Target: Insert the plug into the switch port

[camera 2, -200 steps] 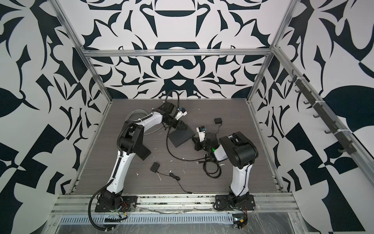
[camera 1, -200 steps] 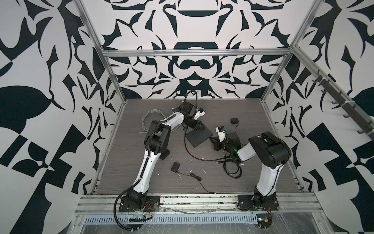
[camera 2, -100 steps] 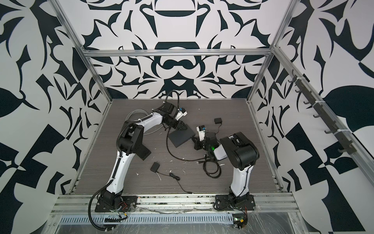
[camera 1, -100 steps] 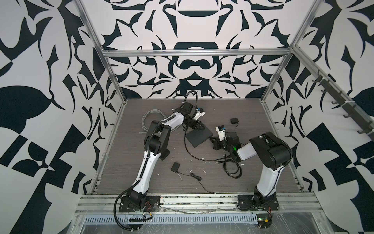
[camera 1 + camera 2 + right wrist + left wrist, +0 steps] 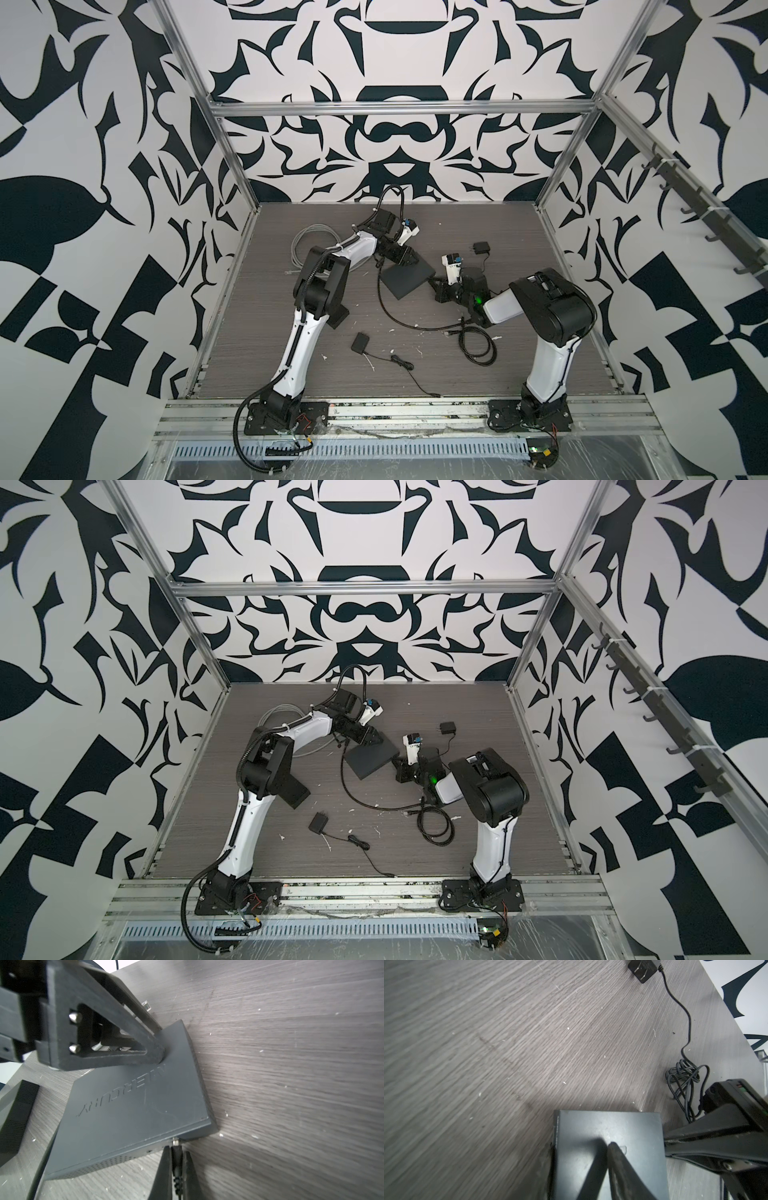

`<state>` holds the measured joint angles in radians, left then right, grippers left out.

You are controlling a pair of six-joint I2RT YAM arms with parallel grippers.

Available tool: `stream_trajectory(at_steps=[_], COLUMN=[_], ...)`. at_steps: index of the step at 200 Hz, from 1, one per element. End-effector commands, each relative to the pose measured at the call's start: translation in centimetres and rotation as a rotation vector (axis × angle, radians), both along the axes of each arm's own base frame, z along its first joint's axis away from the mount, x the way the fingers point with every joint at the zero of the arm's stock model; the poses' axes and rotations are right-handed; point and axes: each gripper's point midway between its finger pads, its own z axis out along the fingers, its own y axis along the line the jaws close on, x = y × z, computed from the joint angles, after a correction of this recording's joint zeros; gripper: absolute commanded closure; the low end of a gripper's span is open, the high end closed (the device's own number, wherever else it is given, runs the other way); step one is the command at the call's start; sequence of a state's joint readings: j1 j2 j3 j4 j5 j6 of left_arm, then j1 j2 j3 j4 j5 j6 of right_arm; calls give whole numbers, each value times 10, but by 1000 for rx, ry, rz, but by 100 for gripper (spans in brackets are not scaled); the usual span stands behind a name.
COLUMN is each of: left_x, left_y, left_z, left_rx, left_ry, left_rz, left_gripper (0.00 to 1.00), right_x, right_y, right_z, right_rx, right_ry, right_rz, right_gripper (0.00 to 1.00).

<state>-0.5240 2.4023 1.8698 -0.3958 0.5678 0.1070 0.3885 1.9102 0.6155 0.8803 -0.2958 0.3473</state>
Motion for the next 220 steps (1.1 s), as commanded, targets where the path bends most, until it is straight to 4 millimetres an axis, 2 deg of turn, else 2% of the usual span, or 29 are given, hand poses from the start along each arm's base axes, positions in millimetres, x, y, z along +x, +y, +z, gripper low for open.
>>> stream_trajectory(at_steps=[1,31,48,71,100,114,123,133,156,181,202,220], left_x=[-197,-149,-125,-105,-95,-92,-91,-88,-81,-75,-71,-70], left_y=[-52,-35,-27,-22,-24,-25,-26,-25,-23,-19,-17,-17], left_z=[-13,-31,-33,-35,-34,-33,-32,-31,-27,-24,-21,-18], left_rx=[-21,42,40,53,53,50,49,50,58,57,51,43], left_ry=[616,536,500,450,426,423,418,409,379,365,362,359], left_rz=[-311,-98,5,90,121,127,133,145,171,194,199,196], left_gripper=[56,54,53,51,51,51,51,51,50,50,50,50], right_x=[31,22,17,9,-1,-4,-5,-4,-3,-1,-3,-5], right_y=[5,-15,-25,-36,-42,-37,-36,-35,-34,-37,-29,-28], right_z=[23,11,10,14,21,27,27,28,33,51,72,82], right_rx=[-15,-33,-31,-61,-151,-130,-131,-131,-142,-184,-114,-83], right_ry=[-76,-4,28,60,79,77,89,100,116,89,60,61], right_rz=[-58,-68,-74,-67,-13,30,41,52,72,97,176,220], right_gripper=[90,82,78,73,68,66,65,58,55,55,55,56])
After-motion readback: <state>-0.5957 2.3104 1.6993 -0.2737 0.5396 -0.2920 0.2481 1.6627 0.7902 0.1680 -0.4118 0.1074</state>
